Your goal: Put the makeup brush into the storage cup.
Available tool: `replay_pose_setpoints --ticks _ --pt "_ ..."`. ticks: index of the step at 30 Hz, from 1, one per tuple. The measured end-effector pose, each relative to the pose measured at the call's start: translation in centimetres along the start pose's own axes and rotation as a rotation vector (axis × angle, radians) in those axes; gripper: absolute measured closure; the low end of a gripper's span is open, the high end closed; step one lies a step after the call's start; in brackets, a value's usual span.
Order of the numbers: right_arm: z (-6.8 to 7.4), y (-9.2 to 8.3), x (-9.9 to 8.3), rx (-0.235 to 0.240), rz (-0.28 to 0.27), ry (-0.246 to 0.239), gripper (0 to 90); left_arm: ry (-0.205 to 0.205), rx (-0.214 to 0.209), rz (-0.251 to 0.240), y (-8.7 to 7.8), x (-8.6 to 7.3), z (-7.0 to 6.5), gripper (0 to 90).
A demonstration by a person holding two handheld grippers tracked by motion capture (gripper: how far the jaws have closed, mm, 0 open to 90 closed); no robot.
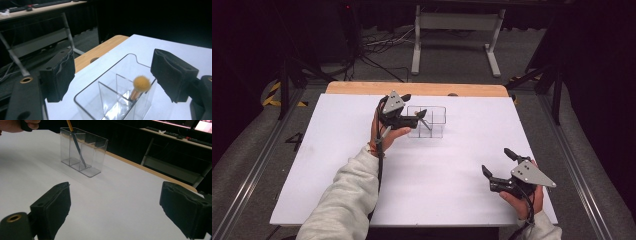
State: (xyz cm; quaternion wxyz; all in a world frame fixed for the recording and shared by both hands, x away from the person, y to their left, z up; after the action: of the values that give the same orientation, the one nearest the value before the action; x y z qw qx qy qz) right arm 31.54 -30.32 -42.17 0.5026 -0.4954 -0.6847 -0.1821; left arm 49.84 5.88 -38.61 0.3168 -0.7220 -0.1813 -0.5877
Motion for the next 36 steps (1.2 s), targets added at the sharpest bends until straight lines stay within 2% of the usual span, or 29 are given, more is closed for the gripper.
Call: replay_pose_setpoints --ticks 3,10,15,17,25,26,30,34,36 --pt "0.0 0.0 0.0 -0.001 0.001 -0.001 10.5 0.025 0.016 0.007 -0.4 -0.1 -0.1 14.1" --pt "0.0 0.0 0.0 0.0 0.002 -0.003 10.5 0.018 0.034 -0.002 -1.6 -0.2 0.4 6.4" --pt "0.1 0.0 0.0 0.0 0.005 -0.004 10.5 0.053 0.039 0.008 -2.2 -0.5 0.6 3.1" --pt "0.1 0.0 0.0 0.0 0.004 -0.006 10.5 0.073 0.035 0.015 -2.4 -0.6 0.6 2.5" --pt "0.1 0.0 0.0 -0.001 0.005 -0.005 10.5 0.079 0.012 0.013 -3.3 -0.8 0.6 1.7" --pt "0.1 0.0 0.0 -0.001 0.005 -0.005 10.5 0.095 0.017 0.011 -3.5 -0.7 0.4 1.8" --pt "0.1 0.0 0.0 -0.001 0.004 -0.005 10.5 0.111 0.022 0.003 -4.1 -0.4 0.3 2.5" --pt "0.1 0.0 0.0 0.001 0.005 -0.01 10.5 0.121 0.02 0.009 -4.6 -0.4 0.2 2.6" --pt "0.2 0.0 0.1 0.002 0.005 -0.009 10.5 0.141 0.02 0.019 -4.9 -0.5 0.1 2.6"
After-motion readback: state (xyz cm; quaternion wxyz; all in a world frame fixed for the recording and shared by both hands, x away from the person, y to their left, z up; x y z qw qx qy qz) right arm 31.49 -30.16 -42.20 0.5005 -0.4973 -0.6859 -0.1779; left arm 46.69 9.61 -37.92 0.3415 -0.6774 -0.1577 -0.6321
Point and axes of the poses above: each handheld gripper's, and its own axes: y roughly forward along the jaws, x roughly out of its top, z roughly to its left, the point moved 1 cm from there along y, roughly forward along the jaws, and after that the axes turned 12 degrees about -y, right-handed, at the moved point
